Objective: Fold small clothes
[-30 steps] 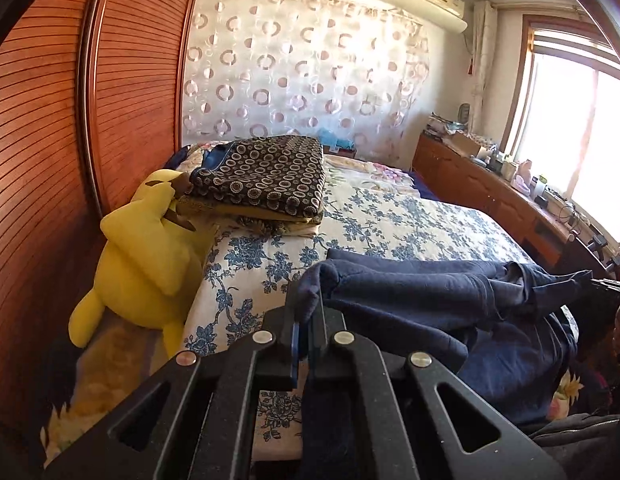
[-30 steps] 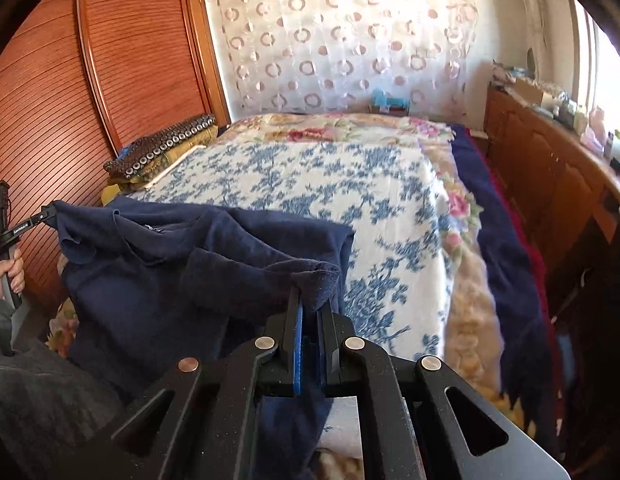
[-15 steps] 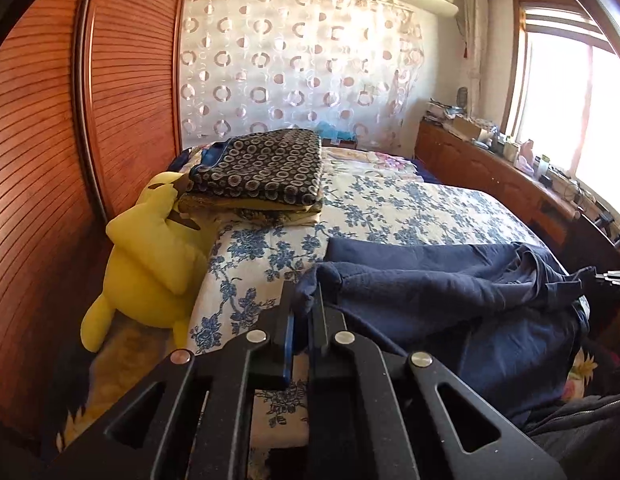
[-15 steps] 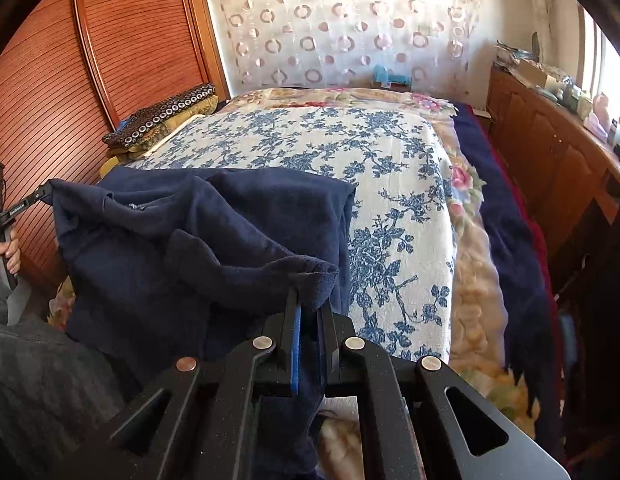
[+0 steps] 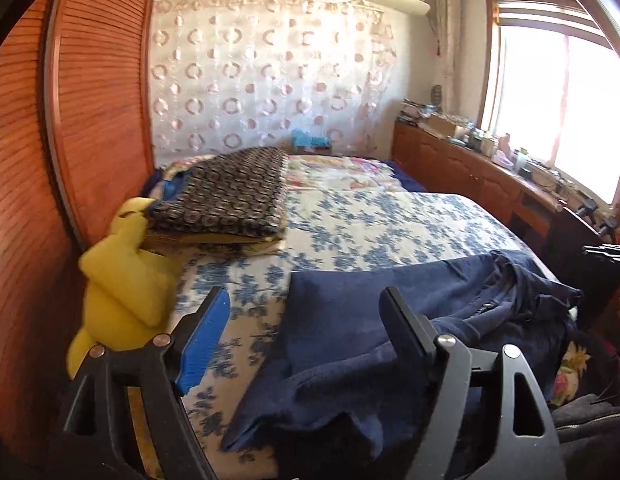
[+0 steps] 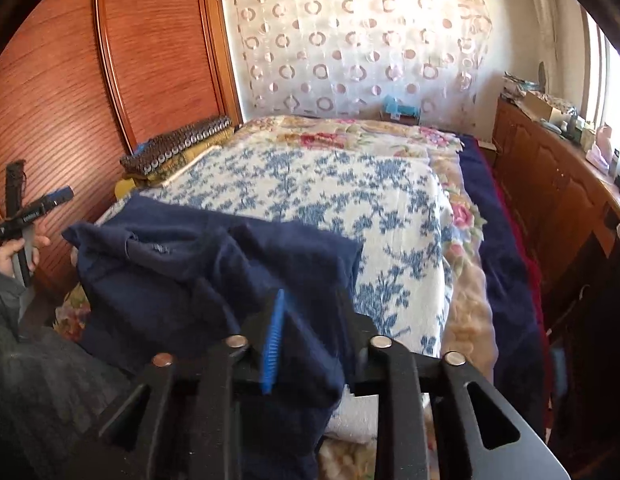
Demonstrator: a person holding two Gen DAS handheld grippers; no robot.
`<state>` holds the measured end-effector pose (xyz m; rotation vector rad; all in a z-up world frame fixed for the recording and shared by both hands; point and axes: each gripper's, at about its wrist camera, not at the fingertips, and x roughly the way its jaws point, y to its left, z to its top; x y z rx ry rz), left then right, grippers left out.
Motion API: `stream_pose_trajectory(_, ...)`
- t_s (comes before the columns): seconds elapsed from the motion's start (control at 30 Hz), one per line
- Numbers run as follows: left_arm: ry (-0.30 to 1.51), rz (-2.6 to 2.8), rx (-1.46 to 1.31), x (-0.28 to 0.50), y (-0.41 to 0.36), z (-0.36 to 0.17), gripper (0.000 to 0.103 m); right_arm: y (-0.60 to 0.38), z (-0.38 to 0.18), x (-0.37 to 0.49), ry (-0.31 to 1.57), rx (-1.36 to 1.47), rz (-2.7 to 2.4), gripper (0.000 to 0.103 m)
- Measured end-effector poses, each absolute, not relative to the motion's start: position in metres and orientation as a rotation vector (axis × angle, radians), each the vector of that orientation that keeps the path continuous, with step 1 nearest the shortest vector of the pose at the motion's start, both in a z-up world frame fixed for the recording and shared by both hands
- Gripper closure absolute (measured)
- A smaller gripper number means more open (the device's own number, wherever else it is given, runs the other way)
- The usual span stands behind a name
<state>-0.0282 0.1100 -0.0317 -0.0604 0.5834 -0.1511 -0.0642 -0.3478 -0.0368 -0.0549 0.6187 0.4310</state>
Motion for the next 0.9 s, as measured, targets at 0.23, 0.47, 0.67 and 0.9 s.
stream_pose_trajectory(0.23,0.623,-0.225,-0.044,-0.005,0.089,-0.041,0.025,-0.336,-0.051,-0.03,0.618,-0.061,0.403,0.055)
stream_pose_trajectory(0.47,0.666,-0.224,-0.015,0.008,0.074,-0.049,0.025,-0.319,-0.088,0.027,0.702,-0.072,0.359,0.054)
stream_pose_trajectory(0.67,0.701,-0.226,-0.039,0.017,0.069,-0.058,0.025,-0.317,-0.111,0.069,0.804,-0.014,0.353,0.054)
stream_pose_trajectory(0.9,0.696,-0.22,-0.041,0.023,0.066,-0.055,0.025,-0.316,-0.118,0.087,0.827,0.034,0.381,0.055)
